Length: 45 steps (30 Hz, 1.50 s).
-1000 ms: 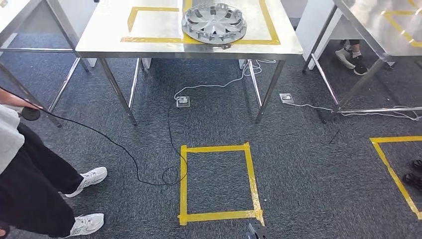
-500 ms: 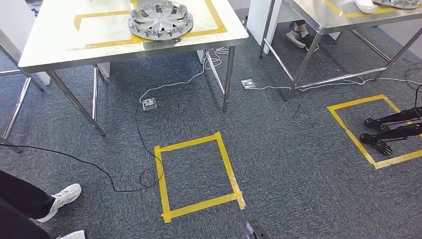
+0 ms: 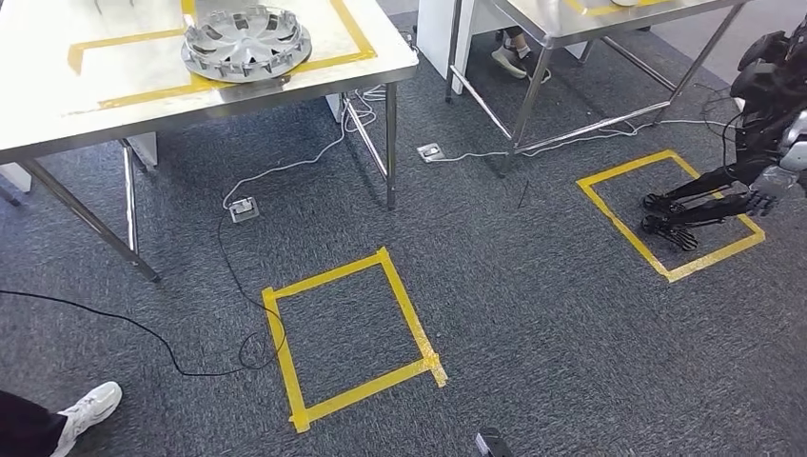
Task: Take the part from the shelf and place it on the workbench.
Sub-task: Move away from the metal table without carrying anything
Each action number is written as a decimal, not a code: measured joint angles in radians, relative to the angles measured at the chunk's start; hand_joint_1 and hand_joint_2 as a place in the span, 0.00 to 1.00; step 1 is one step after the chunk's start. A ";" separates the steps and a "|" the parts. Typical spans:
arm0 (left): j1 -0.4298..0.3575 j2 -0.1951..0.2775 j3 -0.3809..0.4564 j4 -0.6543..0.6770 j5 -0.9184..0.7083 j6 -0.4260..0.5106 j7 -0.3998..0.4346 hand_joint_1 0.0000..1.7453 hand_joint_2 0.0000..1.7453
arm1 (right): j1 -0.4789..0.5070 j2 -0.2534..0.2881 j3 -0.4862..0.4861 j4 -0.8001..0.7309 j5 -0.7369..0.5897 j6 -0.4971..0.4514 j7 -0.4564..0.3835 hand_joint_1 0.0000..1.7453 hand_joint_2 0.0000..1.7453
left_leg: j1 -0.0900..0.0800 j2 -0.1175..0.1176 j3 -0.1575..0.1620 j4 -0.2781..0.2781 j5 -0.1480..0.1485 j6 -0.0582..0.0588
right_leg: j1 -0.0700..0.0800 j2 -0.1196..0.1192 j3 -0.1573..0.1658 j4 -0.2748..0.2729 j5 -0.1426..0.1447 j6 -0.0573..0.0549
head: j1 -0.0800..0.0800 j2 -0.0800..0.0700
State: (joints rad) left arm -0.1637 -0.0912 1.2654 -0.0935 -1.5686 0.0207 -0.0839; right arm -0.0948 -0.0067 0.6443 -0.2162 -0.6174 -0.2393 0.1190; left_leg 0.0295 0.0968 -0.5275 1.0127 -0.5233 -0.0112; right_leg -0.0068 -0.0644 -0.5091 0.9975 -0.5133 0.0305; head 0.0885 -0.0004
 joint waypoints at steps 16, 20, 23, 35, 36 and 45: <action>0.004 -0.005 0.000 0.000 -0.001 0.009 0.016 0.00 0.00 | 0.000 0.000 -0.001 0.006 -0.027 0.012 0.011 0.00 0.00 | -0.006 -0.194 -0.037 0.030 0.007 0.005 | 0.017 0.170 -0.026 0.013 0.002 -0.041 | -0.052 0.000; 0.003 -0.014 0.000 0.000 -0.001 0.017 0.014 0.00 0.00 | 0.003 -0.006 0.000 0.008 -0.031 0.017 0.018 0.00 0.00 | -0.004 -0.135 -0.026 0.014 0.008 0.017 | 0.013 0.147 -0.056 0.054 -0.023 -0.018 | -0.042 0.000; 0.006 -0.015 0.000 0.000 -0.001 0.017 0.014 0.00 0.00 | -0.005 -0.008 0.000 0.008 -0.033 0.018 0.019 0.00 0.00 | -0.005 -0.079 -0.023 0.012 0.003 0.022 | 0.007 0.075 -0.148 0.233 -0.109 0.001 | -0.023 0.000; -0.001 -0.030 -0.001 0.000 -0.001 0.014 0.011 0.00 0.00 | 0.007 -0.018 0.000 0.013 -0.043 0.016 0.021 0.00 0.00 | -0.010 -0.020 0.002 0.021 -0.036 -0.018 | 0.015 0.022 -0.034 -0.010 0.022 -0.047 | -0.012 0.000; -0.001 -0.030 -0.001 0.000 -0.001 0.013 0.009 0.00 0.00 | 0.006 -0.018 0.000 0.013 -0.043 0.016 0.022 0.00 0.00 | -0.009 -0.056 -0.016 0.061 -0.060 -0.020 | 0.012 0.032 -0.029 -0.017 0.026 -0.053 | -0.018 0.000; 0.007 -0.031 -0.001 0.000 -0.001 0.010 0.006 0.00 0.00 | 0.001 -0.020 0.000 0.014 -0.046 0.015 0.025 0.00 0.00 | -0.005 -0.183 -0.066 0.056 0.020 -0.006 | 0.017 0.151 -0.031 0.011 0.005 -0.051 | -0.055 0.000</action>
State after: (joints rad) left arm -0.1569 -0.1217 1.2641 -0.0934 -1.5699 0.0306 -0.0774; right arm -0.0943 -0.0263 0.6439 -0.2025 -0.6634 -0.2246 0.1444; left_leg 0.0246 -0.0860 -0.5937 1.0684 -0.5029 -0.0176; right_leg 0.0101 0.0870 -0.5398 1.0083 -0.5083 -0.0207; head 0.0337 -0.0004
